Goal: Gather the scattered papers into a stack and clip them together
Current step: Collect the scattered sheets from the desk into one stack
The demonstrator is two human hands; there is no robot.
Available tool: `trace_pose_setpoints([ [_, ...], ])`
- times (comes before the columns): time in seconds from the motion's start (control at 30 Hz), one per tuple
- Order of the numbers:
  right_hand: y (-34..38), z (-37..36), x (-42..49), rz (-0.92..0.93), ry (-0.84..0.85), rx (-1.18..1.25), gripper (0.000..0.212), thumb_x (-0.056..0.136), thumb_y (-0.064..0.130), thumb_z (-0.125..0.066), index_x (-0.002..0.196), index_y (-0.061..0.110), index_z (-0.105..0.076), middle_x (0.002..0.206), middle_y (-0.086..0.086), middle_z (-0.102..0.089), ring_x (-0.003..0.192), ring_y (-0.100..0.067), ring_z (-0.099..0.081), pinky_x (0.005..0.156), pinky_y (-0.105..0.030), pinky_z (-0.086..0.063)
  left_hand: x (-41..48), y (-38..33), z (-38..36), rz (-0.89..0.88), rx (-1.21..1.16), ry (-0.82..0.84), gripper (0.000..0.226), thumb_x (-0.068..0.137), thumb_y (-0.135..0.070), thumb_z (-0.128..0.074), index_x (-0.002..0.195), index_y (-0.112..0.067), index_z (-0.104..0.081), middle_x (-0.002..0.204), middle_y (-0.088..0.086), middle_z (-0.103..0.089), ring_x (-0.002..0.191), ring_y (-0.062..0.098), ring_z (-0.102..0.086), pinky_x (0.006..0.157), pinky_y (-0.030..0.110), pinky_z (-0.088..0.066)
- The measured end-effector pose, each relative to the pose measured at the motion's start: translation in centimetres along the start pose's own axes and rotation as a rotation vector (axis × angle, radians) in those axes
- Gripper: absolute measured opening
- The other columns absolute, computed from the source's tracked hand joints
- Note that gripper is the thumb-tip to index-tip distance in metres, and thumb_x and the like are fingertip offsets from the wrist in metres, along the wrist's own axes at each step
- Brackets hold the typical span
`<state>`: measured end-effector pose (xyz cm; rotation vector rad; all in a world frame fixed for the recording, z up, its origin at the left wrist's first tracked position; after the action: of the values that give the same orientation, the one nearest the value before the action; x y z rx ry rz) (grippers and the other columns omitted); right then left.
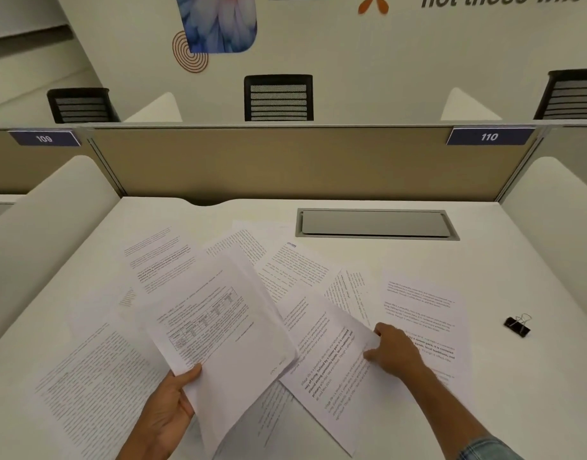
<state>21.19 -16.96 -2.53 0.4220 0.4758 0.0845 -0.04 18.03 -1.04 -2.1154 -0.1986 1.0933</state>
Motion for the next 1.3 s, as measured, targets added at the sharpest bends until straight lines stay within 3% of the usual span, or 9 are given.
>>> trace_pose_setpoints([
  [0.13, -1.4, 0.3, -0.9, 0.003, 0.014, 0.350, 0.010, 0.088, 0.013, -0.068, 0.098, 0.010, -0.067, 0.102, -0.007, -0.071, 0.089, -0.023, -0.070, 0.077, -0.041, -0.061, -0.6, 1.0, -1.7, 0.007, 0.044, 0.042, 0.036, 0.097, 0.005, -0.052, 0.125, -0.014, -0.065, 0.126, 0.012, -0.068, 0.114, 0.031, -0.062, 0.101, 0.041, -0.047],
  [0.23, -2.8, 1.0, -3.0, -0.045, 0.068, 0.729, 0.013, 0.092, 0.008, -0.066, 0.103, 0.011, -0.072, 0.094, -0.007, -0.079, 0.090, -0.025, -0.075, 0.073, -0.039, -0.065, -0.8, 1.8, -2.8, 0.029, 0.057, 0.063, 0.046, 0.096, 0.005, -0.054, 0.140, -0.009, -0.058, 0.136, 0.015, -0.065, 0.129, 0.036, -0.056, 0.107, 0.045, -0.043],
  [0.47, -3.2, 0.9, -7.5, -0.085, 0.084, 1.121, 0.017, 0.094, 0.010, -0.066, 0.110, 0.012, -0.072, 0.100, -0.008, -0.081, 0.098, -0.028, -0.073, 0.083, -0.041, -0.060, -1.6, 3.3, -5.1, 0.069, 0.110, 0.073, 0.037, 0.093, 0.005, -0.059, 0.125, -0.012, -0.067, 0.105, 0.009, -0.081, 0.107, 0.033, -0.067, 0.087, 0.043, -0.058],
  [0.57, -2.6, 0.8, -8.7, -0.060, 0.069, 1.166, 0.017, 0.094, 0.009, -0.067, 0.109, 0.010, -0.073, 0.099, -0.010, -0.081, 0.091, -0.026, -0.076, 0.072, -0.035, -0.060, -1.7, 3.6, -6.0, 0.090, 0.123, 0.091, 0.037, 0.092, 0.004, -0.060, 0.125, -0.012, -0.067, 0.117, 0.011, -0.077, 0.114, 0.035, -0.066, 0.082, 0.043, -0.062],
  [0.9, -2.0, 0.3, -10.7, 0.021, 0.101, 1.104, 0.018, 0.092, 0.016, -0.070, 0.109, 0.009, -0.074, 0.099, -0.011, -0.081, 0.095, -0.029, -0.076, 0.074, -0.030, -0.058, -2.4, 4.9, -9.6, 0.103, 0.334, 0.208, 0.047, 0.086, 0.006, -0.067, 0.127, -0.017, -0.065, 0.123, 0.012, -0.075, 0.116, 0.037, -0.066, 0.099, 0.052, -0.053],
  [1.03, -2.7, 0.7, -10.8, -0.004, 0.114, 1.113, 0.018, 0.093, 0.022, -0.069, 0.108, 0.015, -0.076, 0.101, -0.007, -0.081, 0.097, -0.026, -0.077, 0.074, -0.027, -0.058, -2.7, 5.3, -11.8, 0.119, 0.384, 0.264, 0.040, 0.090, 0.010, -0.061, 0.114, -0.021, -0.067, 0.097, 0.004, -0.083, 0.108, 0.035, -0.067, 0.107, 0.057, -0.046],
  [1.13, -5.9, 1.0, -9.7, -0.142, -0.127, 0.988, 0.016, 0.091, 0.036, -0.070, 0.101, 0.024, -0.075, 0.097, -0.004, -0.079, 0.093, -0.027, -0.075, 0.079, -0.038, -0.061, -2.6, 5.5, -13.2, 0.085, 0.371, 0.263, 0.039, 0.090, 0.011, -0.060, 0.110, -0.021, -0.068, 0.097, 0.004, -0.082, 0.107, 0.035, -0.066, 0.107, 0.058, -0.045],
  [1.23, -10.4, 2.0, -8.5, -0.367, -0.483, 0.573, 0.045, 0.084, 0.036, -0.078, 0.122, 0.021, -0.061, 0.117, -0.013, -0.066, 0.115, -0.035, -0.061, 0.095, -0.052, -0.052, -2.4, 5.8, -14.0, 0.081, 0.347, 0.256, 0.037, 0.091, 0.011, -0.059, 0.111, -0.019, -0.067, 0.109, 0.008, -0.076, 0.107, 0.034, -0.066, 0.106, 0.056, -0.046],
  [1.3, -12.0, 2.1, -7.9, -0.501, -0.431, 0.389, 0.078, 0.080, 0.039, -0.081, 0.144, 0.017, -0.043, 0.137, -0.018, -0.049, 0.130, -0.040, -0.045, 0.101, -0.059, -0.042, -2.3, 5.9, -14.4, 0.078, 0.341, 0.261, 0.037, 0.091, 0.011, -0.059, 0.111, -0.019, -0.067, 0.111, 0.009, -0.074, 0.106, 0.034, -0.066, 0.104, 0.056, -0.047],
])
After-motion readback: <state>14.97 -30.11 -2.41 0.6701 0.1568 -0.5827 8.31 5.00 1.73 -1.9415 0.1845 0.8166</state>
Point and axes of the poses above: each hand's wrist, its own x-axis towards the middle knuckle, its own z-axis out of the back of the hand, y = z × x, the point moved 4 cm from there along x, towards the middle knuckle
